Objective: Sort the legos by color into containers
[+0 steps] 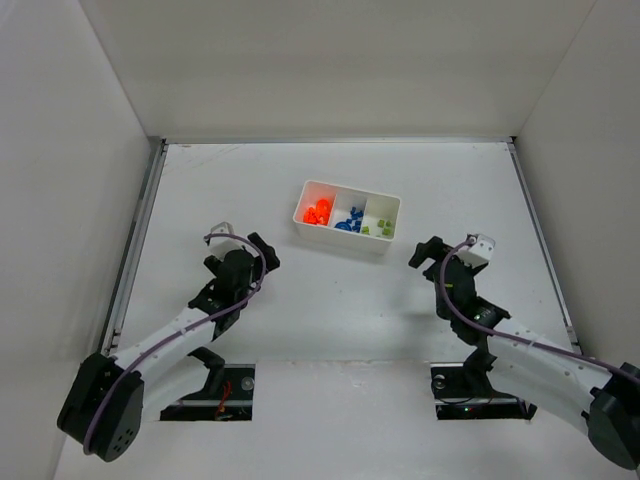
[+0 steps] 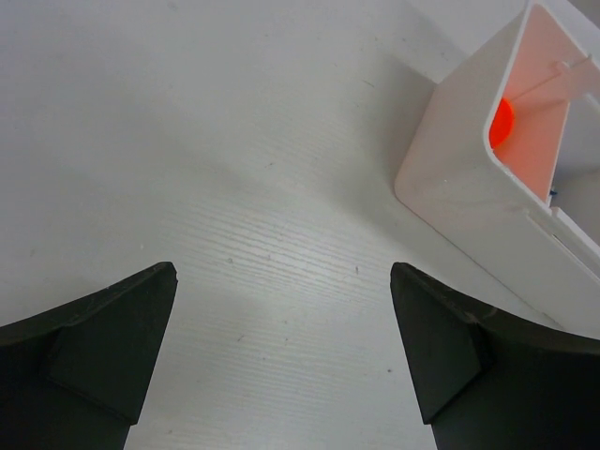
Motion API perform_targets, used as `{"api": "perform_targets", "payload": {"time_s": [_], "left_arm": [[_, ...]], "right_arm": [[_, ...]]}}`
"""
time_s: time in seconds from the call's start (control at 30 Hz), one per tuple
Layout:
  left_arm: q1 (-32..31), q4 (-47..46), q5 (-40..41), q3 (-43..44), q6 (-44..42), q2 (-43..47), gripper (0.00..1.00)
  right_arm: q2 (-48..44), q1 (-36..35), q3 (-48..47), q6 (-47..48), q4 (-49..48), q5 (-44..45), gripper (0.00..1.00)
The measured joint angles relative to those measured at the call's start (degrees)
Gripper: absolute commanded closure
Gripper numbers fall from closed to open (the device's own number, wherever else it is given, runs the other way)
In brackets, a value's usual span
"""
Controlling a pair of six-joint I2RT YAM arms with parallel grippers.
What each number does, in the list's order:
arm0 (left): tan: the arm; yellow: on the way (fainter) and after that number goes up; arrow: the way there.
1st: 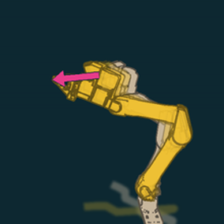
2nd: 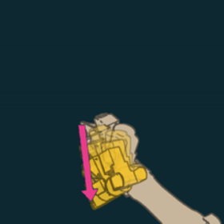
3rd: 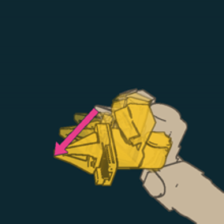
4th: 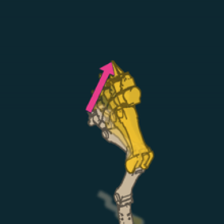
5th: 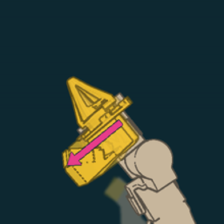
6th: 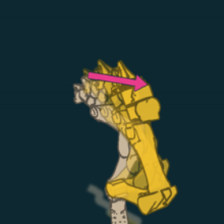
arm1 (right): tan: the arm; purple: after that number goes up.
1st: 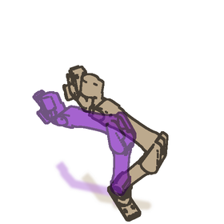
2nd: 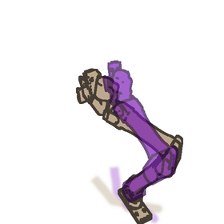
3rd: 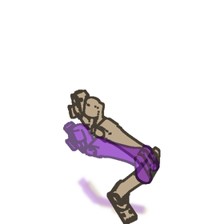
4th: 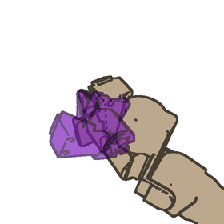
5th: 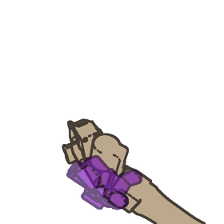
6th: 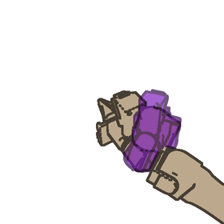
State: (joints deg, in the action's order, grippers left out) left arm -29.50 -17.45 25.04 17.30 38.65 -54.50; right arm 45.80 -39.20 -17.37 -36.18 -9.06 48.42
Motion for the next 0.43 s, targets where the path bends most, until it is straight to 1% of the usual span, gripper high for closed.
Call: {"api": "perform_targets", "payload": {"time_s": [0.23,0.43], "left_arm": [[-1.0,10.1,0.6,2.3,1.3,2.8,0.00],[-1.9,13.9,0.5,2.8,2.2,3.7,0.00]], "right_arm": [[0.4,5.2,2.9,-4.7,0.9,-1.2,0.00],[4.2,6.1,3.2,-5.8,0.7,-3.5,0.00]]}}
